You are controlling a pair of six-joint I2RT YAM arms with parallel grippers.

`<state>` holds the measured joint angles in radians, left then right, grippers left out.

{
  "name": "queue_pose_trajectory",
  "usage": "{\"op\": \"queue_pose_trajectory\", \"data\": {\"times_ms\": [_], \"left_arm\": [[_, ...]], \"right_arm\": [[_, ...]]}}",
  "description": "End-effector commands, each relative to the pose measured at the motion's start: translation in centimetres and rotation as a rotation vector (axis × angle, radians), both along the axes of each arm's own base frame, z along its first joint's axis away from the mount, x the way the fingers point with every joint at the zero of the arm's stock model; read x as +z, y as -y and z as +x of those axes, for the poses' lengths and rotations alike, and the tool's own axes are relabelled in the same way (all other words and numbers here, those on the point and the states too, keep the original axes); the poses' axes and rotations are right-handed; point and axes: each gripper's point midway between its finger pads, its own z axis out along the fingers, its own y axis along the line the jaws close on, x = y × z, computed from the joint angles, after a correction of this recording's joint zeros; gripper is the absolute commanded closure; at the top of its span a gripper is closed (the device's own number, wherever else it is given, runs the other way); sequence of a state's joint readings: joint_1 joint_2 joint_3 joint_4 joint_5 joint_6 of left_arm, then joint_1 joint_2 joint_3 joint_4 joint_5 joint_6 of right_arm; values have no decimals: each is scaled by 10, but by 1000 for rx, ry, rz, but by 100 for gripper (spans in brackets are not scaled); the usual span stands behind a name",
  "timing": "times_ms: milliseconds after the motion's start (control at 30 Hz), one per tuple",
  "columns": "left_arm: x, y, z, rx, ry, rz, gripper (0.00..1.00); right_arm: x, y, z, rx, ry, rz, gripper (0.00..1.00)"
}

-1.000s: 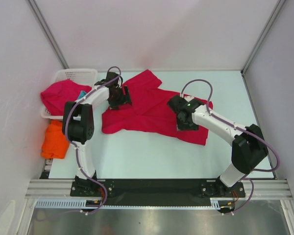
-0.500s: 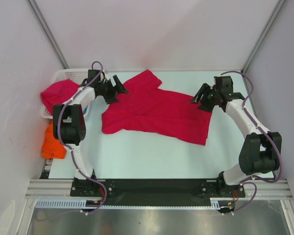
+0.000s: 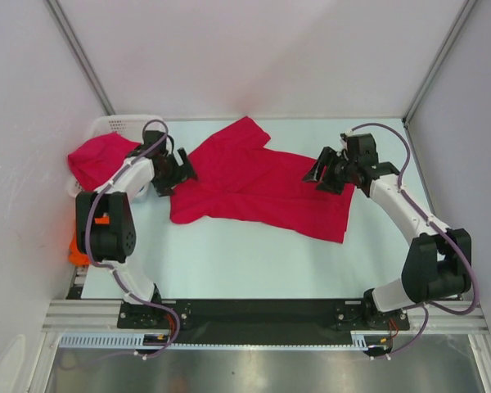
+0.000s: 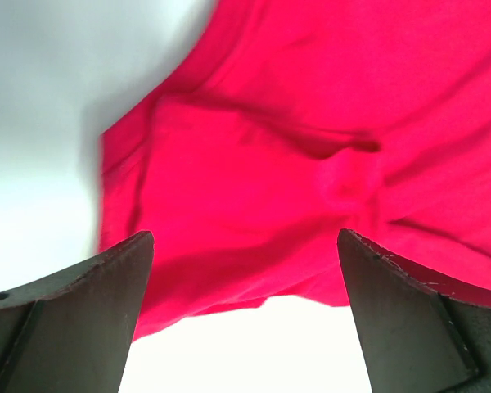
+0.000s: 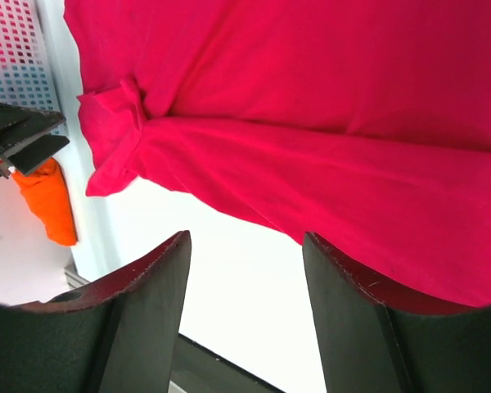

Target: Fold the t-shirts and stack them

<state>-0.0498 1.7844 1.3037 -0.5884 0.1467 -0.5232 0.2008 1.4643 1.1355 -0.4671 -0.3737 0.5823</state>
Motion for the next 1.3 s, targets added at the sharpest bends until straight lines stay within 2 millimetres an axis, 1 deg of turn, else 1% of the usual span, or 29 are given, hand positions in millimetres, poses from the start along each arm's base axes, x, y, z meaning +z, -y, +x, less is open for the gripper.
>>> {"op": "queue_pose_trajectory", "data": {"times_ms": [0, 67, 100, 133, 167, 200, 267, 300, 433, 467, 533, 567, 633, 667, 700, 733, 767, 833, 867, 933, 1000, 1033, 1067, 1100, 1133, 1167, 1200, 1233, 1267], "left_arm": [[-15, -12, -25, 38, -23, 84, 1], [-25, -10, -33, 41, -42, 72, 0], [-32, -8, -43, 43, -61, 74, 0], [-37, -8, -46, 45, -66, 78, 0], [-39, -9, -49, 49, -71, 91, 0], [-46, -6, -57, 44, -89, 94, 0], [-48, -5, -62, 45, -87, 108, 1], [-52, -3, -68, 38, -100, 114, 0], [-60, 3, -80, 31, -111, 113, 2], [-64, 5, -88, 24, -122, 112, 3], [-66, 10, -91, 21, -116, 91, 12], [-69, 12, -98, 19, -124, 79, 17], [-69, 19, -102, 10, -110, 35, 47], [-73, 19, -110, 17, -121, 24, 63], [-75, 21, -115, 15, -123, 13, 76], [-75, 23, -117, 12, -119, -5, 79], [-80, 23, -127, 18, -140, -9, 82], [-76, 26, -131, 15, -121, -33, 95], [-79, 26, -139, 18, -131, -36, 100], [-70, 27, -143, 14, -107, -50, 100], [-67, 26, -152, 14, -114, -52, 100], [-57, 25, -155, 14, -94, -55, 100], [-54, 25, -160, 15, -92, -60, 100], [-50, 24, -168, 15, -103, -59, 100], [-39, 23, -169, 16, -67, -63, 100], [-34, 23, -174, 13, -58, -68, 100], [-31, 22, -184, 14, -76, -63, 100], [-18, 21, -187, 12, -35, -70, 100], [-14, 20, -192, 18, -26, -70, 100]], "right_arm": [[18, -2, -9, 25, 60, -51, 37], [19, -4, -14, 36, 66, -74, 37], [23, -5, -15, 38, 76, -79, 37], [23, -4, -17, 35, 73, -91, 37], [24, -7, -20, 47, 76, -94, 37], [26, -7, -21, 48, 84, -100, 37], [29, -7, -24, 46, 88, -114, 37], [29, -8, -26, 50, 90, -118, 37], [26, -5, -31, 48, 84, -146, 37], [26, -4, -32, 45, 85, -148, 37], [25, -4, -34, 48, 83, -152, 37], [27, -3, -34, 45, 88, -152, 37], [29, -2, -35, 44, 90, -155, 37], [33, -3, -34, 44, 102, -150, 37], [35, -2, -35, 45, 102, -151, 37], [38, -2, -35, 45, 109, -151, 37], [45, -2, -35, 42, 125, -150, 37], [50, 0, -37, 40, 133, -153, 37], [52, 0, -38, 41, 138, -154, 37], [59, 2, -39, 36, 151, -154, 37], [64, 3, -42, 38, 162, -156, 37], [65, 3, -43, 38, 164, -159, 37], [66, 4, -44, 37, 166, -161, 37], [64, 5, -46, 36, 159, -168, 36], [61, 5, -47, 38, 152, -173, 36], [60, 6, -49, 40, 148, -178, 37], [57, 7, -51, 38, 138, -190, 36], [55, 7, -52, 41, 131, -196, 37], [52, 7, -54, 41, 121, -201, 36]]}}
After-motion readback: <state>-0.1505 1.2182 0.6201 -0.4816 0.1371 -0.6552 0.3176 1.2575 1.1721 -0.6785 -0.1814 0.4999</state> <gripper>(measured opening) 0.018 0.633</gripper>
